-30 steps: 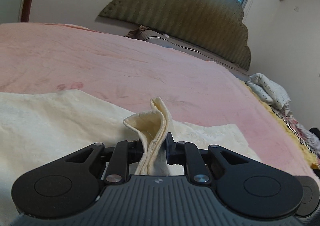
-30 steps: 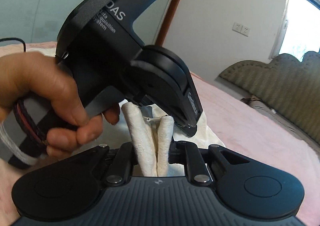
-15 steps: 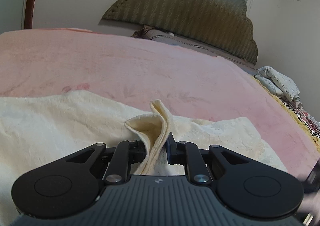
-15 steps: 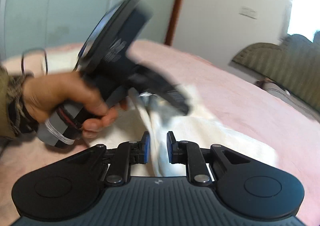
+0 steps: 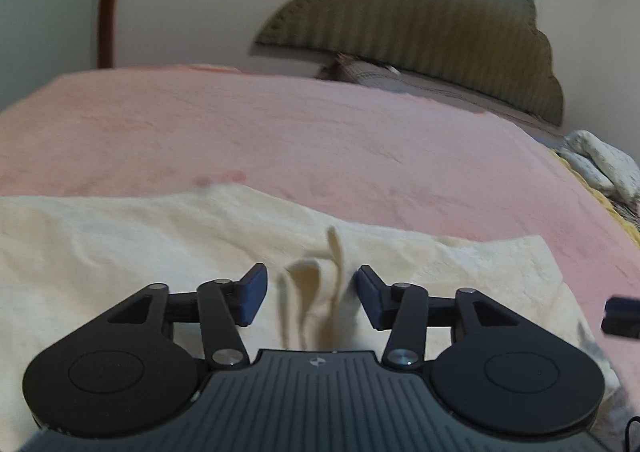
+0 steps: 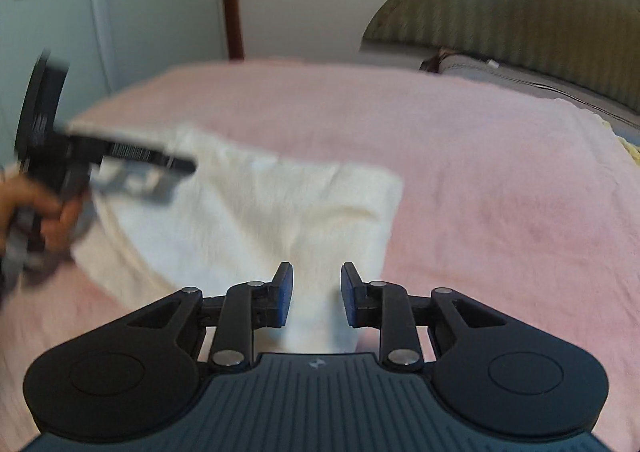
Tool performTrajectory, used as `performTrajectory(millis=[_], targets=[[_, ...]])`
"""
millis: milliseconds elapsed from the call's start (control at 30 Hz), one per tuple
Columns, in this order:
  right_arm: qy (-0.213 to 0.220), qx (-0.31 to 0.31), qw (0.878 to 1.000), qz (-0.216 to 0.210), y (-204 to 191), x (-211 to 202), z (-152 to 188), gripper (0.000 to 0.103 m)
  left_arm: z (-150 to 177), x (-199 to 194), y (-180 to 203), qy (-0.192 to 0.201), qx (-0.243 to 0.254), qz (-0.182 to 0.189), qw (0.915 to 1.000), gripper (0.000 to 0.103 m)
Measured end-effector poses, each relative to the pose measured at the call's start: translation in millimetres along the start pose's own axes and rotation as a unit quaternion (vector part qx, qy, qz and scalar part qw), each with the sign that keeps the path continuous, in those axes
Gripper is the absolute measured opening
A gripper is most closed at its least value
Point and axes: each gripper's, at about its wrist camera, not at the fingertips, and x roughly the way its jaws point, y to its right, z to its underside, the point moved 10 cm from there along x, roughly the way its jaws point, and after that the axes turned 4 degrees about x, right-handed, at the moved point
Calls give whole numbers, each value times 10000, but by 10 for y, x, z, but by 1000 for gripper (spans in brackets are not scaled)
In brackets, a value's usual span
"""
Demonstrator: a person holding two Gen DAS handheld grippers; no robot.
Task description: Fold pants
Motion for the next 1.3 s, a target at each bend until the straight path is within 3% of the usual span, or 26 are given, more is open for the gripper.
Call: performTrajectory(millis=[100, 167, 300, 400, 533, 667, 733, 867, 933, 1000, 1100, 1133, 1233, 1300], targets=[[195, -17, 9998, 86, 74, 284, -325, 26, -60, -145, -130, 197, -129, -206, 9995, 58], [83, -78, 9999, 76, 82, 523, -424, 26, -73, -209, -232, 227, -286, -273, 9990, 58], [-665, -150, 9969, 397, 220, 1065, -281, 25, -40, -322, -464, 184, -656, -291, 9973, 58], [-346, -368, 9973, 527, -8, 889, -328, 26, -17, -370, -607, 158, -878, -368, 9953, 60], [25, -718, 9968, -347, -739, 659, -301, 27, -15, -389, -560, 84, -1043, -97, 9945, 60], [354, -1446, 9827, -1106, -1462, 451, -107, 30, 18, -436, -519, -4, -1101, 78, 9939, 62], [472, -1883, 9756, -1026, -1680, 435, -24, 31, 36, -440, -505, -110, -1242, 268, 9918, 63], [256, -2535, 9649, -640, -1842, 618, 154, 31, 56, -513, -457, -272, -1616, 827, 9830, 68], [369, -2809, 9587, -242, -1825, 678, 163, 31, 61, -552, -421, -360, -1737, 1118, 9778, 72], [508, -3004, 9524, 143, -1779, 722, 137, 31, 67, -574, -358, -487, -1899, 1477, 9694, 76], [484, -3109, 9486, 336, -1730, 821, 137, 26, 122, -538, -227, -845, -2302, 2115, 9461, 84], [420, -3167, 9473, 252, -1744, 861, 169, 12, 149, -509, -190, -978, -2476, 2330, 9353, 86], [603, -3046, 9505, 116, -1751, 778, 145, 10, 243, -370, -118, -1336, -3037, 2796, 9009, 90], [854, -2677, 9597, 14, -1681, 636, 32, 9, 299, -249, -47, -1603, -3452, 3080, 8719, 91]])
